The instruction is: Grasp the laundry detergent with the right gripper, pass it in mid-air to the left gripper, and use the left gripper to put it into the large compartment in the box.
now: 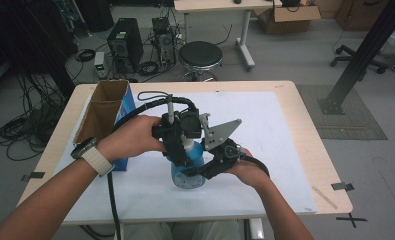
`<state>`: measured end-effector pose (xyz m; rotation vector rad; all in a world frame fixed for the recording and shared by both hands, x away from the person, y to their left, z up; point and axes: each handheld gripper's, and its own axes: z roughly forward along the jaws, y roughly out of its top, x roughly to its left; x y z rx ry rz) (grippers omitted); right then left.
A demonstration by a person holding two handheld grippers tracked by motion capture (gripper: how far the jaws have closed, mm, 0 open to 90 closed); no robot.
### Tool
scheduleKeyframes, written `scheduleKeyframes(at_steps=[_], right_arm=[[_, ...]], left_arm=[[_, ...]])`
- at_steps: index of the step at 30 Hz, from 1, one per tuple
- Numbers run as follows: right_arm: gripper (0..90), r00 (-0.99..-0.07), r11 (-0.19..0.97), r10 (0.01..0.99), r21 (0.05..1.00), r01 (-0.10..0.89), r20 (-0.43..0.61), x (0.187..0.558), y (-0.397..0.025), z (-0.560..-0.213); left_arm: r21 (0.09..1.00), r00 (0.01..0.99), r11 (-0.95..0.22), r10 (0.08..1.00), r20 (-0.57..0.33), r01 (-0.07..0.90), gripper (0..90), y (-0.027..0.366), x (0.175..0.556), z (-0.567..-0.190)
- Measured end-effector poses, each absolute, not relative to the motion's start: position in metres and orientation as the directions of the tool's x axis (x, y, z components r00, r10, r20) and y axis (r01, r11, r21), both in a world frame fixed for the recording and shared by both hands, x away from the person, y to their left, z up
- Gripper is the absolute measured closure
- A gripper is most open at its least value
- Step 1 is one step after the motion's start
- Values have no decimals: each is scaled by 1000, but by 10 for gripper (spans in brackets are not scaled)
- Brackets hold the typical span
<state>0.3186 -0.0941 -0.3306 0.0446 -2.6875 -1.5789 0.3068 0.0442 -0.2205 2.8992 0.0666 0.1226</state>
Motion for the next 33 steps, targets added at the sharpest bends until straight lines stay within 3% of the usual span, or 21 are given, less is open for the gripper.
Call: scheduleKeyframes(at_steps=[23,26,27,33], right_arm=[[439,-998,480,-55,877,-19,9,319,-95,-331],[407,-998,478,-65,878,-11,22,320,-95,-330],[345,-997,481,-67,877,-1,36,320,-98,-330],[298,-998,481,-22,876,41,59,319,-117,-329]], left_arm=[[257,996,-966,39,75,18,383,46,304,-218],[256,997,-966,44,64,26,383,46,304,-216],[256,996,-966,53,70,33,383,46,304,-213],[258,993,-964,89,82,65,383,49,306,-206]])
